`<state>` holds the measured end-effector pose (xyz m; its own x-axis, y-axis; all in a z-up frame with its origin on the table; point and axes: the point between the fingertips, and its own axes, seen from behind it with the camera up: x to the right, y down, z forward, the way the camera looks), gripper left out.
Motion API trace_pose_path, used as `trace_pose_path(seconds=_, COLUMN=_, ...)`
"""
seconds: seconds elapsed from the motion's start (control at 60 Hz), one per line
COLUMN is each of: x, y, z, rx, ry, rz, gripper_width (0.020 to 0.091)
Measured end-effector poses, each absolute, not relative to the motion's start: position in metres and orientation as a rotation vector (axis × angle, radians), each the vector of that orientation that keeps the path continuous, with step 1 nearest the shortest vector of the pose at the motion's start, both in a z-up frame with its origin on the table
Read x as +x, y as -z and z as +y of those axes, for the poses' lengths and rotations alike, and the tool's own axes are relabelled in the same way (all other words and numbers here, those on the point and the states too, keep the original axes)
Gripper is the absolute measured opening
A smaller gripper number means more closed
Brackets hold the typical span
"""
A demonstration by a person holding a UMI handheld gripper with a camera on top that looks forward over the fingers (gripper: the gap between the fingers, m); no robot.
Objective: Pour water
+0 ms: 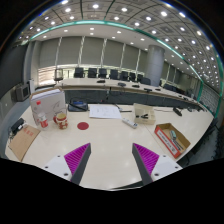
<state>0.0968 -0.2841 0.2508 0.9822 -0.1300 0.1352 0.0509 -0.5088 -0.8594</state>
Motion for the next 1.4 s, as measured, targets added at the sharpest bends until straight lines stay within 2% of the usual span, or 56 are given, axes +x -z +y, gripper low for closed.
trace_pose_path(seconds=0.183, x=0.070, y=-0.246, z=-0.272, rx=-2.098, ry=0.172, rz=0.035, gripper_width=0.0857)
trace_pose_path(seconds=0.4, x=-0.016, y=-0.229, z=-0.243, rx=-2.111, ry=0.076, rz=-0.051, gripper_width=0.0855)
trace_pose_path(seconds=0.6, x=-0.144, y=-0.194, z=-0.197, rx=-2.111, ry=-0.052, rz=-0.162, gripper_width=0.0856)
trace_pose_path(seconds=0.833, x=-0.284, y=-0.140, z=-0.105, rx=-2.068, ry=-0.155, rz=-0.180, gripper_width=0.0861)
trace_pose_path(seconds=1.133, x=-0.355, y=-0.086, z=0.015, rx=-1.984, ry=-0.113, rz=-0.158, gripper_width=0.0853)
trace_pose_path(seconds=1.2, x=-0.356, y=-0.077, z=0.033, rx=-1.974, ry=-0.088, rz=-0.133, gripper_width=0.0830)
trace_pose_path(seconds=1.283, x=-0.353, y=-0.072, z=0.047, rx=-1.961, ry=-0.067, rz=-0.108, gripper_width=0.0758)
trace_pose_path(seconds=1.333, x=-0.353, y=-0.069, z=0.053, rx=-1.957, ry=-0.068, rz=-0.093, gripper_width=0.0678)
trace_pose_path(seconds=1.4, x=-0.350, y=-0.069, z=0.059, rx=-1.938, ry=-0.068, rz=-0.084, gripper_width=0.0520)
